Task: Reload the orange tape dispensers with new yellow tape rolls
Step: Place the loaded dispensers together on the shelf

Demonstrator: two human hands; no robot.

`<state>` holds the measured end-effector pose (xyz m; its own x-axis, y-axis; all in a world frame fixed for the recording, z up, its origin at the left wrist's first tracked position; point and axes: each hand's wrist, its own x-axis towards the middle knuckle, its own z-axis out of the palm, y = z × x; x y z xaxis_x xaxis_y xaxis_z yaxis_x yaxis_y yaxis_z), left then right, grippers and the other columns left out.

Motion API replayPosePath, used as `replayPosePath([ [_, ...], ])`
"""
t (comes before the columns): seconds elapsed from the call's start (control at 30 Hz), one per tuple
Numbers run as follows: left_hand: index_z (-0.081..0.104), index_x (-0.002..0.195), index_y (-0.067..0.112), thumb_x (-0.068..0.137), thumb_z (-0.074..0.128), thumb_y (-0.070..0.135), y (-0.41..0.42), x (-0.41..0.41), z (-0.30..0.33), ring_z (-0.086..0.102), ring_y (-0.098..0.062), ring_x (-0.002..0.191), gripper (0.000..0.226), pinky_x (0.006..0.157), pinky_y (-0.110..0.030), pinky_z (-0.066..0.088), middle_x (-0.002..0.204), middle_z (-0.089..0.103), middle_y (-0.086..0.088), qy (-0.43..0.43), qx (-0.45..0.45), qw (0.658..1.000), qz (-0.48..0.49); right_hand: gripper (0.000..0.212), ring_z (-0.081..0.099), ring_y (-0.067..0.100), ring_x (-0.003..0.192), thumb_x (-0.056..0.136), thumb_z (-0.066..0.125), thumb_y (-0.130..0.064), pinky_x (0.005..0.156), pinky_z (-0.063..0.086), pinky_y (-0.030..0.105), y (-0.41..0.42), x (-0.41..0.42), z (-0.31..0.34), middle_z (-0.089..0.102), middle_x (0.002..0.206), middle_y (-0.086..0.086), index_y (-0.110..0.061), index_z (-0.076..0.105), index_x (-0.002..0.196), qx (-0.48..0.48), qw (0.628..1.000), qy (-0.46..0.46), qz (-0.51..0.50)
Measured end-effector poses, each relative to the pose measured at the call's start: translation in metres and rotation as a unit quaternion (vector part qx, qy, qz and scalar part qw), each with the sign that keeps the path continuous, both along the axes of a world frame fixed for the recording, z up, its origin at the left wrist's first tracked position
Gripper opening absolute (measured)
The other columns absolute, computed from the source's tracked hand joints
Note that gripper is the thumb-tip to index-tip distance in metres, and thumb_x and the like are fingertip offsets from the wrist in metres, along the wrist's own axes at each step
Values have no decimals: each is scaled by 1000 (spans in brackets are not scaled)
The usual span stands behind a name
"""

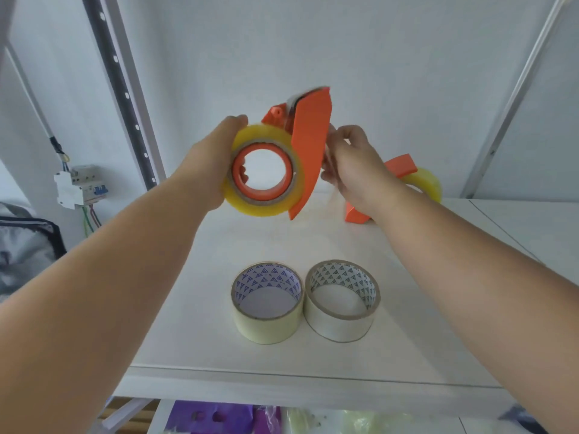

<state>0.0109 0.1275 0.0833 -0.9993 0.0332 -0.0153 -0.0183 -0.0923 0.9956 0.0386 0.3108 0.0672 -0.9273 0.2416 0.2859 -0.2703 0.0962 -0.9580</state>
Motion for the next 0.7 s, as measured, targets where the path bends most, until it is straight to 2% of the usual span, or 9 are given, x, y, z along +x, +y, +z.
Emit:
replayPosePath([
  [0.07, 56, 74, 16, 83, 58, 42, 12, 4, 0, 48, -14, 50, 28, 63, -28, 47, 61, 51, 0, -34, 43, 998, -23, 25, 55, 10, 57, 97, 43, -37, 60, 51, 26, -9, -2, 4, 57, 61, -7, -19, 47, 81, -23, 1000, -10, 2],
  [0.13, 52, 72, 17, 85, 55, 34, 19, 9, -2, 47, -12, 42, 22, 54, -21, 45, 58, 49, 2, -73, 94, 992, -44, 33, 63, 16, 70, 95, 40, -43, 71, 55, 30, -7, -5, 4, 63, 75, 0, -15, 57, 89, 14, 999, -35, -39],
  [0.23, 44, 61, 22, 81, 51, 21, 22, 13, -9, 42, -11, 30, 22, 44, -13, 39, 49, 42, 7, -154, 150, 974, -69, 38, 55, 19, 83, 89, 39, -47, 82, 45, 35, -4, -2, -2, 57, 87, 4, -17, 61, 93, 22, 998, -58, -29],
  [0.3, 42, 59, 22, 79, 49, 20, 23, 14, -16, 42, -14, 29, 21, 44, -14, 39, 47, 41, 8, -205, 185, 958, -75, 49, 56, 14, 108, 86, 39, -56, 99, 39, 37, -1, 2, -9, 63, 113, -6, -24, 63, 113, 19, 997, -72, 26],
  [0.4, 44, 61, 19, 81, 48, 20, 27, 20, -21, 47, -18, 28, 20, 44, -19, 45, 40, 44, 4, -247, 233, 936, -92, 66, 37, 11, 136, 86, 46, -61, 114, 24, 46, -2, 14, -16, 43, 146, -15, -38, 30, 145, 46, 987, -74, 135],
  [0.5, 52, 72, 15, 82, 49, 18, 31, 26, -21, 56, -20, 35, 11, 51, -24, 52, 43, 53, -2, -251, 240, 931, -112, 78, 53, 12, 123, 85, 66, -36, 102, 41, 41, -5, 25, -15, 55, 132, -18, -44, 19, 146, 68, 984, -71, 147],
  [0.57, 57, 79, 12, 83, 48, 17, 32, 27, -21, 62, -23, 43, 11, 58, -27, 54, 51, 60, -6, -248, 241, 930, -121, 80, 62, 15, 111, 85, 67, -18, 90, 53, 38, -6, 26, -12, 61, 123, -10, -43, 20, 146, 96, 985, -66, 124],
  [0.63, 59, 78, 12, 83, 46, 16, 30, 21, -22, 61, -22, 48, 14, 64, -27, 51, 57, 60, -5, -244, 233, 933, -122, 81, 63, 17, 106, 84, 65, -13, 89, 54, 37, -6, 26, -8, 62, 117, -7, -43, 22, 145, 131, 985, -54, 97],
  [0.7, 63, 91, 14, 81, 48, 23, 26, 16, -22, 64, -21, 70, 20, 73, -31, 50, 76, 66, -4, -240, 153, 951, -125, 78, 62, 13, 102, 81, 62, -14, 91, 52, 33, -5, 25, -3, 62, 109, -11, -44, 26, 144, 174, 983, -31, 54],
])
